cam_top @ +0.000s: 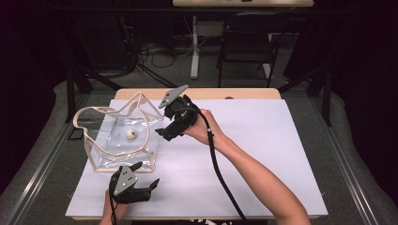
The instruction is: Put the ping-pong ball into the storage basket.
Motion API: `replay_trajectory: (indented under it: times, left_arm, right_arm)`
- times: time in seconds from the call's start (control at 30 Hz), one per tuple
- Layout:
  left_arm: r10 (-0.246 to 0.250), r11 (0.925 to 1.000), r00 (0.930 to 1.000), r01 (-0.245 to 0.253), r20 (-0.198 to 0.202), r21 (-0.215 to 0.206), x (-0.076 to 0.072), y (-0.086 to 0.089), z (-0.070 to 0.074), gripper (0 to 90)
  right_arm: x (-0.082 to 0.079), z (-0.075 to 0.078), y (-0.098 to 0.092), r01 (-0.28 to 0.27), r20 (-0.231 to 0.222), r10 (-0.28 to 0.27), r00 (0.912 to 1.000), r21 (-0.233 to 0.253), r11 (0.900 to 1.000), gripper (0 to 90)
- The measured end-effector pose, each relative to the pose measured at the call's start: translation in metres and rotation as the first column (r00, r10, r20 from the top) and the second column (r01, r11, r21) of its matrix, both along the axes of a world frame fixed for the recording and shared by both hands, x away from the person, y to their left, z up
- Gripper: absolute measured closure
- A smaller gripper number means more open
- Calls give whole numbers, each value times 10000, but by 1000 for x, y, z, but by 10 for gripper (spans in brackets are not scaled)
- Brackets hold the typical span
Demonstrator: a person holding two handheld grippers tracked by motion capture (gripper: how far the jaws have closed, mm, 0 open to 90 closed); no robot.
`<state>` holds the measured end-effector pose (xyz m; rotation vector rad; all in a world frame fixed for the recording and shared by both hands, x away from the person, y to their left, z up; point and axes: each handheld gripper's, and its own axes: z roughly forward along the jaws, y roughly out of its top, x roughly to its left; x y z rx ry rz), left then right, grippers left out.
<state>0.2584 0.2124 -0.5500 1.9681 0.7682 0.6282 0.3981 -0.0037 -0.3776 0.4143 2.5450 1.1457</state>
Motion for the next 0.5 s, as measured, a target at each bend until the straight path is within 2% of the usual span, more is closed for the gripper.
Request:
replay_trajectory:
  times: [0.5]
  left_arm:
    - [1,10000,10000,-1,-19,-6,0,-1,0,163]
  right_arm:
    - [-1,-11,-26,469,-4,-469,9989,95,9989,42]
